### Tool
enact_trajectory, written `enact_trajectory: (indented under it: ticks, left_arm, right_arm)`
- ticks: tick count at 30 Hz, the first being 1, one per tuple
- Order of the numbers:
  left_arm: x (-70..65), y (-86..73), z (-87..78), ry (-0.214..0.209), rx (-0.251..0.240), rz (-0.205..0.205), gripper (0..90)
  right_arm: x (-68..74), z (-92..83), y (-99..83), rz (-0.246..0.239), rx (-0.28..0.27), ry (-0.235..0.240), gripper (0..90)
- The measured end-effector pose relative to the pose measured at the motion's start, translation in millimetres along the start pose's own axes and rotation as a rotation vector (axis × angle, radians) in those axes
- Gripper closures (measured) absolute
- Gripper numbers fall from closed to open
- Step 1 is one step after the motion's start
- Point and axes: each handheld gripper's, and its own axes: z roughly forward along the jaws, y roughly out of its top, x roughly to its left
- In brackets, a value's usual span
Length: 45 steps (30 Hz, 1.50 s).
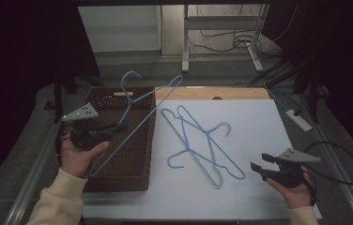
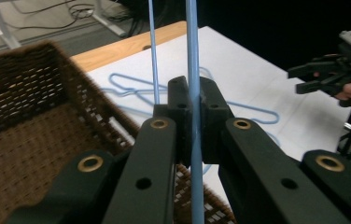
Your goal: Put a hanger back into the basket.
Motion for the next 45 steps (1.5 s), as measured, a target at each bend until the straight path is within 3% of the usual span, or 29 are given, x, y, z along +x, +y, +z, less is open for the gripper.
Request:
enact_trajectory:
  ticks: [10,19,25,33,39,45]
  left_arm:
    - [30.6,-13.6,-13.8,0.082,0.034,-0.028,85.9]
    - [51.8,-27.0,-11.8,0.132,0.096,-0.043,85.9]
    - [63.6,-34.5,-3.5,0.161,0.139,-0.055,85.9]
    - [79.2,-43.6,13.9,0.165,0.203,-0.061,85.9]
    - [86.3,-51.8,29.0,0.186,0.284,-0.044,85.9]
    - [92.7,-56.9,37.7,0.193,0.317,-0.057,85.9]
  right_arm:
    - [0.7,1.4,-0.2,-0.003,0.005,0.002,36.6]
    - [1.1,3.3,-1.0,-0.006,0.015,0.003,36.5]
    - [2.3,4.1,-0.9,-0.015,0.018,0.007,36.5]
    - [2.9,5.2,-1.5,-0.022,0.025,0.009,36.4]
    - [2.9,6.5,-2.2,-0.027,0.035,0.011,36.2]
    - [3.1,7.4,-2.4,-0.026,0.042,0.020,35.8]
